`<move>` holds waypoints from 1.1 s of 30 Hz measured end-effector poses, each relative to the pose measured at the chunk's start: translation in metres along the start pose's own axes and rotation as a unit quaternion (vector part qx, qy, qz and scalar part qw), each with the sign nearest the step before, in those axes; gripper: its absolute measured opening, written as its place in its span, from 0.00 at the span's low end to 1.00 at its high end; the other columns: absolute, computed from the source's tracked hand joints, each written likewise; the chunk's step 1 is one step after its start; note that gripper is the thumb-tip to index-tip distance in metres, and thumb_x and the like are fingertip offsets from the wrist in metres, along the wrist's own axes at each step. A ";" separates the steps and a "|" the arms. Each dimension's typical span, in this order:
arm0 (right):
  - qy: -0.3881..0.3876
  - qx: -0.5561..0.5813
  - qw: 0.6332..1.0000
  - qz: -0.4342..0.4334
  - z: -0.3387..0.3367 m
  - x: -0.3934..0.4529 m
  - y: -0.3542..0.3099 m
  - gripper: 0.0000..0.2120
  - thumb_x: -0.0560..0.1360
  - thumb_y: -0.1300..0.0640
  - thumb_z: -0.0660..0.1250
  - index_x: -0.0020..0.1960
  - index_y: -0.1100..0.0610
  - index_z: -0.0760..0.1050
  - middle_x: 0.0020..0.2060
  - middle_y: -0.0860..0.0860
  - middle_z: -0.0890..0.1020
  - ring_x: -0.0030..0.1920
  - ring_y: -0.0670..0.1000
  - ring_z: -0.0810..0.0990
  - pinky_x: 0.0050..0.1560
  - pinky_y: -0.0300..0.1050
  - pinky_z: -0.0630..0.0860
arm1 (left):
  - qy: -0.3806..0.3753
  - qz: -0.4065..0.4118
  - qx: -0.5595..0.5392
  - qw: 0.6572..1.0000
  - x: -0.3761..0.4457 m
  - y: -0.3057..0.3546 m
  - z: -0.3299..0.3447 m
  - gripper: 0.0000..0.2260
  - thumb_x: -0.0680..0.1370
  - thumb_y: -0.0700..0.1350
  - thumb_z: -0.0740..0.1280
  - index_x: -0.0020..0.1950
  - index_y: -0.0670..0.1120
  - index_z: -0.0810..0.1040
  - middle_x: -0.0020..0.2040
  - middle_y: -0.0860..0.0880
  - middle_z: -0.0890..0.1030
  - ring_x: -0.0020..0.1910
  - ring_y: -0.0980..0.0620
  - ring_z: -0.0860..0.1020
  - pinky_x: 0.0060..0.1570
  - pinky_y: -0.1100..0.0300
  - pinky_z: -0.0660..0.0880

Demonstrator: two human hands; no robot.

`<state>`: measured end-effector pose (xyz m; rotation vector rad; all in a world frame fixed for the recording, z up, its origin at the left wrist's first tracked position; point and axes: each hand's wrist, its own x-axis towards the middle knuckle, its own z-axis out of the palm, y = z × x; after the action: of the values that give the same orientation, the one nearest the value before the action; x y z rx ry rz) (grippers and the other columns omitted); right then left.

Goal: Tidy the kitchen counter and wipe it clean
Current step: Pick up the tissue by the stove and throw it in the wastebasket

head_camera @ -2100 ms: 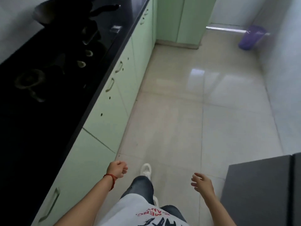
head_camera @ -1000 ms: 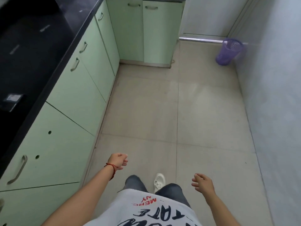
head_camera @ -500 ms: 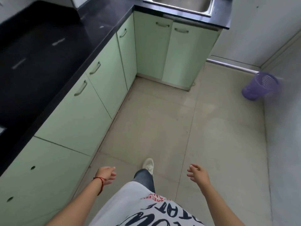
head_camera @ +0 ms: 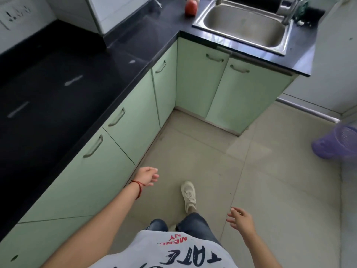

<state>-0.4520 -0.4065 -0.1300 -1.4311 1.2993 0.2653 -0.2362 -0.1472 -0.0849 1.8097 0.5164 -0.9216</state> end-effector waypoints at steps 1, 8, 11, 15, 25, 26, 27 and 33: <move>-0.005 -0.003 1.000 -0.003 0.004 0.012 -0.017 0.13 0.78 0.63 0.59 0.60 0.67 0.71 0.45 0.61 0.77 0.34 0.54 0.75 0.34 0.44 0.69 | 0.009 -0.002 -0.012 1.000 0.009 0.009 -0.002 0.11 0.78 0.42 0.60 0.36 0.47 0.71 0.34 0.48 0.75 0.31 0.54 0.73 0.32 0.64 0.68; -0.082 -0.068 0.992 -0.060 0.039 0.086 -0.151 0.08 0.77 0.65 0.59 0.55 0.63 0.72 0.36 0.57 0.76 0.31 0.53 0.74 0.32 0.43 0.68 | 0.102 -0.064 -0.088 0.989 0.043 0.030 -0.029 0.09 0.78 0.41 0.61 0.37 0.46 0.72 0.34 0.48 0.76 0.32 0.52 0.73 0.34 0.62 0.68; -0.128 -0.145 0.976 -0.102 0.067 0.112 -0.206 0.06 0.77 0.64 0.60 0.52 0.62 0.73 0.36 0.57 0.78 0.33 0.54 0.76 0.32 0.43 0.69 | 0.152 -0.097 -0.149 0.972 0.046 0.026 -0.040 0.10 0.78 0.41 0.61 0.36 0.46 0.72 0.34 0.47 0.76 0.32 0.52 0.73 0.34 0.62 0.68; -0.209 -0.264 0.930 -0.149 0.119 0.130 -0.260 0.06 0.76 0.63 0.62 0.52 0.60 0.75 0.37 0.56 0.80 0.34 0.55 0.78 0.35 0.43 0.71 | 0.210 -0.137 -0.254 0.934 0.034 0.011 -0.050 0.08 0.78 0.41 0.61 0.38 0.46 0.71 0.34 0.47 0.75 0.32 0.51 0.73 0.35 0.62 0.67; -0.343 -0.400 0.823 -0.211 0.249 0.095 -0.287 0.05 0.75 0.64 0.62 0.50 0.59 0.74 0.34 0.52 0.79 0.31 0.51 0.77 0.32 0.40 0.69 | 0.314 -0.211 -0.408 0.831 -0.023 -0.081 -0.061 0.03 0.77 0.42 0.62 0.47 0.43 0.73 0.35 0.46 0.77 0.34 0.50 0.75 0.36 0.61 0.69; -0.352 -0.404 0.817 -0.214 0.259 0.088 -0.285 0.04 0.76 0.64 0.62 0.50 0.59 0.74 0.35 0.53 0.79 0.32 0.52 0.77 0.33 0.40 0.70 | 0.320 -0.214 -0.419 0.822 -0.027 -0.089 -0.063 0.03 0.77 0.41 0.62 0.44 0.43 0.73 0.34 0.46 0.77 0.34 0.50 0.75 0.36 0.61 0.69; -0.360 -0.407 0.811 -0.215 0.267 0.082 -0.283 0.04 0.76 0.64 0.62 0.50 0.59 0.74 0.35 0.54 0.79 0.32 0.52 0.77 0.33 0.41 0.70 | 0.327 -0.214 -0.428 0.815 -0.031 -0.095 -0.066 0.05 0.77 0.41 0.62 0.41 0.43 0.73 0.34 0.46 0.77 0.33 0.50 0.75 0.36 0.61 0.69; -0.384 -0.424 0.790 -0.222 0.315 0.043 -0.272 0.09 0.76 0.65 0.63 0.54 0.64 0.75 0.35 0.54 0.79 0.32 0.53 0.77 0.34 0.43 0.69 | 0.350 -0.195 -0.436 0.806 -0.043 -0.109 -0.108 0.09 0.77 0.40 0.62 0.36 0.45 0.73 0.34 0.45 0.78 0.33 0.50 0.76 0.35 0.62 0.68</move>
<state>-0.0682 -0.2403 -0.1196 -1.9956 0.0939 1.0793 -0.3009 -0.0018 -0.0926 1.1157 1.5398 -0.1165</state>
